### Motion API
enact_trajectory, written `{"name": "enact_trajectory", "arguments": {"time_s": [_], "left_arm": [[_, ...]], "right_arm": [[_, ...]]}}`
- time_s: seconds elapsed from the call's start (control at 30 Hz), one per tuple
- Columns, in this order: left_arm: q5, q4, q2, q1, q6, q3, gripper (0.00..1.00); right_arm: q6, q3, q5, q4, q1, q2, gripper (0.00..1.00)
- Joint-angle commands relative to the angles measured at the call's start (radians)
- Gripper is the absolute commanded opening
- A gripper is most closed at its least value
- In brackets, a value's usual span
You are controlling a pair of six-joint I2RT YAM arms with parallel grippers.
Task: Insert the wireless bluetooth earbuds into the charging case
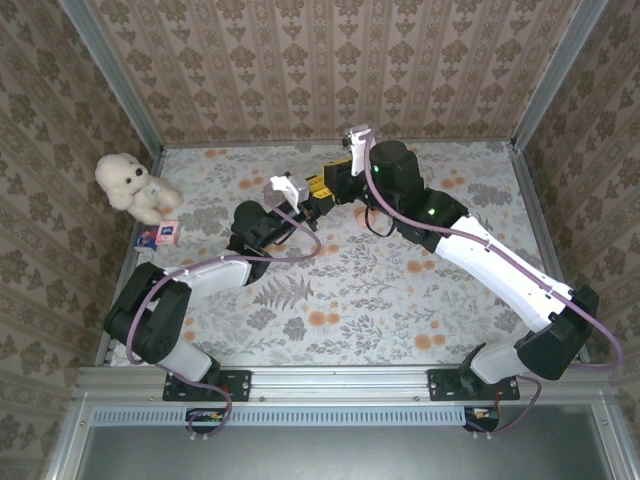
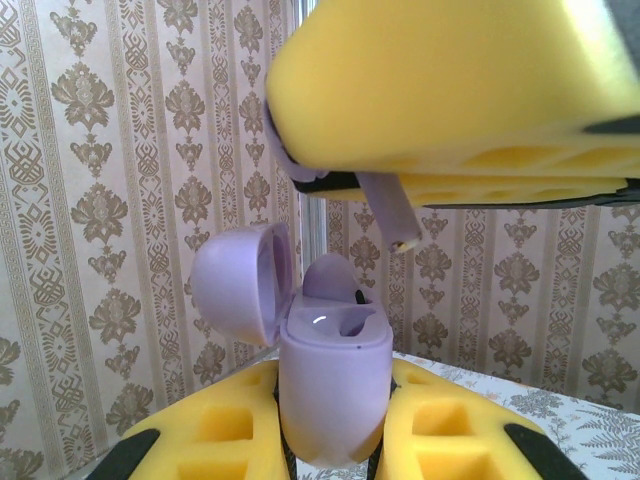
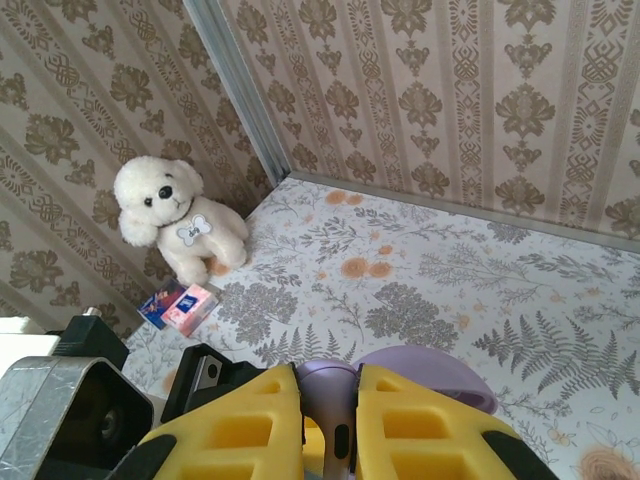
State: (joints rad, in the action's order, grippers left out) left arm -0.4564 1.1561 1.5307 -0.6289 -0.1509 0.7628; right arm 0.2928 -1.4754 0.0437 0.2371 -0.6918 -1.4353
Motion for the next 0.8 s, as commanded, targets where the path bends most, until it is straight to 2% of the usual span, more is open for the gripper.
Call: {"name": "enact_trajectory", "arguments": {"time_s": [0.0, 0.77], "left_arm": [[-0.009, 0.042, -0.003, -0.009, -0.009, 0.028, 0.0], [-0.01, 0.04, -0.006, -0.009, -0.008, 0.035, 0.0]], "right_arm": [[0.019, -0.02, -0.009, -0.004, 0.007, 0.0, 0.16], [-0.027, 0.009, 0.028, 0.029, 0.022, -0.039, 0.16]]}}
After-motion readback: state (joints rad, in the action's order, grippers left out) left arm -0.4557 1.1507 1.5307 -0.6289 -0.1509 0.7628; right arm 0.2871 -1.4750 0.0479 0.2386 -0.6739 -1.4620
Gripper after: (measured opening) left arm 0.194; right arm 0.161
